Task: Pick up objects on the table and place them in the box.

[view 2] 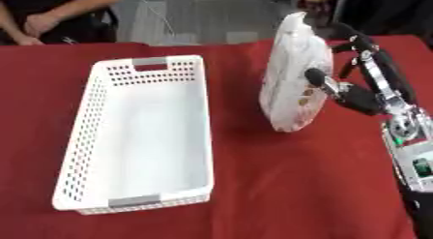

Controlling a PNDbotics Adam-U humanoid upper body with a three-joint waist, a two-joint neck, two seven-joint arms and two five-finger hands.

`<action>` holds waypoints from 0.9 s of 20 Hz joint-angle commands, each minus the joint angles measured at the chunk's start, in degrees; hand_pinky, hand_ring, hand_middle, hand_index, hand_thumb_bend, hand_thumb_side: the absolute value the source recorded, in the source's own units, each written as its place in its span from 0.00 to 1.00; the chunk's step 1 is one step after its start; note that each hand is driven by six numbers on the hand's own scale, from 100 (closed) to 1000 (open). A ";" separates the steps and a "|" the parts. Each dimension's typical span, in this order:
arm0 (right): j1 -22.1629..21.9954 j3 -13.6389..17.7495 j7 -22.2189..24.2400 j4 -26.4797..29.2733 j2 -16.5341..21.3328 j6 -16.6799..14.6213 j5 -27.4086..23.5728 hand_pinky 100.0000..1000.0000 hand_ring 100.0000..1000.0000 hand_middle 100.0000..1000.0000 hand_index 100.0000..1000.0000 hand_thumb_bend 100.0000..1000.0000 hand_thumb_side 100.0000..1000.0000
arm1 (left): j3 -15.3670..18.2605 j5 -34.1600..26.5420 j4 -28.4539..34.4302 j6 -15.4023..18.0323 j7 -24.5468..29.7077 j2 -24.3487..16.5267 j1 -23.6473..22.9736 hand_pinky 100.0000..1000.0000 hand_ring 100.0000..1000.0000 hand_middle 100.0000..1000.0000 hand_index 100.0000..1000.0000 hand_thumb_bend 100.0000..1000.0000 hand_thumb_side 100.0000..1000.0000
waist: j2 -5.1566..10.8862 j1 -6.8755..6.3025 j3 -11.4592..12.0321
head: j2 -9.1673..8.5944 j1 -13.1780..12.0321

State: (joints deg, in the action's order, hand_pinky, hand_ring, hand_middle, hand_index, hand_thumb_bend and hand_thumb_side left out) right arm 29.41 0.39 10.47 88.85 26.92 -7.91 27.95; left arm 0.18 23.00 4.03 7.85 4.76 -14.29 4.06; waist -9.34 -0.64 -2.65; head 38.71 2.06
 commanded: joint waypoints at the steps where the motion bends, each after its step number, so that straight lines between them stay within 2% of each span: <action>1: 1.87 -0.41 0.82 -1.59 2.32 -0.69 0.27 0.39 0.75 0.81 1.00 0.65 0.80 | 0.03 0.43 -0.04 -0.01 -0.03 -1.28 -0.08 0.61 0.57 0.65 0.79 0.00 0.17 | 0.66 0.01 0.13 | -0.85 0.88; 18: 6.33 -1.99 2.50 -7.82 2.93 -2.14 1.39 0.40 0.76 0.82 1.00 0.66 0.78 | 0.04 0.71 -0.06 -0.03 -0.11 -1.33 -0.10 0.61 0.57 0.65 0.79 0.00 0.17 | 0.74 0.06 0.37 | -0.87 1.25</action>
State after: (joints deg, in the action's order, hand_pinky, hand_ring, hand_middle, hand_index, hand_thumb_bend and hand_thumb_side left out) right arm 34.52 -1.48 12.66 80.91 28.25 -10.02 29.05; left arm 0.18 23.44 4.03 7.86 4.72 -14.29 4.07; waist -9.29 -0.62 -2.37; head 38.70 2.54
